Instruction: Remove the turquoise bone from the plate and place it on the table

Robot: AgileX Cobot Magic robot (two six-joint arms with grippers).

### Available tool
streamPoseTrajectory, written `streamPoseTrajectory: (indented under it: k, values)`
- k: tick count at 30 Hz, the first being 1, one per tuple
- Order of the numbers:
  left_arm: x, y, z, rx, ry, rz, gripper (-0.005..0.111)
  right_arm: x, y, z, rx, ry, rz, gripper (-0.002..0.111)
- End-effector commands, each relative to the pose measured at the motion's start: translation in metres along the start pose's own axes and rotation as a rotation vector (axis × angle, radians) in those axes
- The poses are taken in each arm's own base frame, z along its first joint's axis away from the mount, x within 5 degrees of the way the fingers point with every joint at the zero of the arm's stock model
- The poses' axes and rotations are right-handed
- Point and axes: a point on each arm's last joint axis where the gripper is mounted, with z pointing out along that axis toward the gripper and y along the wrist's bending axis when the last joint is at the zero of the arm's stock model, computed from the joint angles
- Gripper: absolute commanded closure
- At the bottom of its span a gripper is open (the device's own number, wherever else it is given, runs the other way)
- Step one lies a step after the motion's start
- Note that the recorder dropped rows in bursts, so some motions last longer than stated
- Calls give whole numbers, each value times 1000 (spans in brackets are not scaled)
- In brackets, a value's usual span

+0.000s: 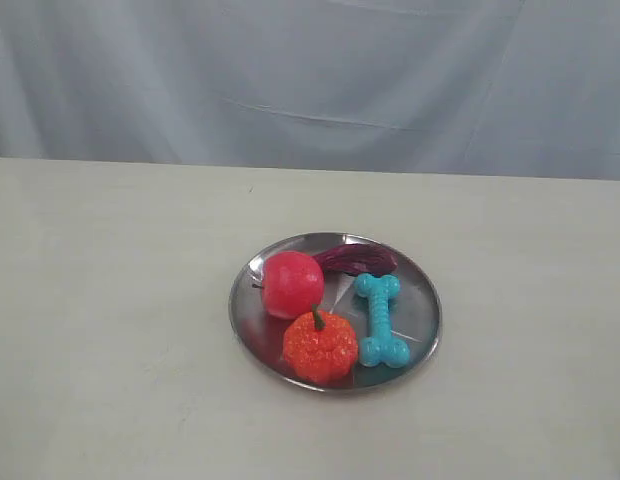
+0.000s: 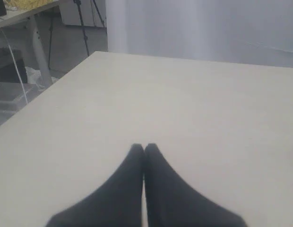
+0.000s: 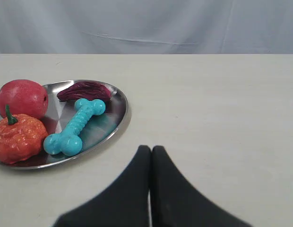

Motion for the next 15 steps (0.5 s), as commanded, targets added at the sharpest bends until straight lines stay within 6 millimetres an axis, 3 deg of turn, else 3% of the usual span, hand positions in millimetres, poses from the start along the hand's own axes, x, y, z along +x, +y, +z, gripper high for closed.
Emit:
streamPoseTrajectory:
  k: [1, 15]
  values:
    - [0, 0, 0, -2, -4, -5, 107, 1, 0, 0, 6, -4, -3, 109]
    - [0, 0, 0, -2, -4, -5, 107, -2, 0, 0, 5, -29, -6, 109]
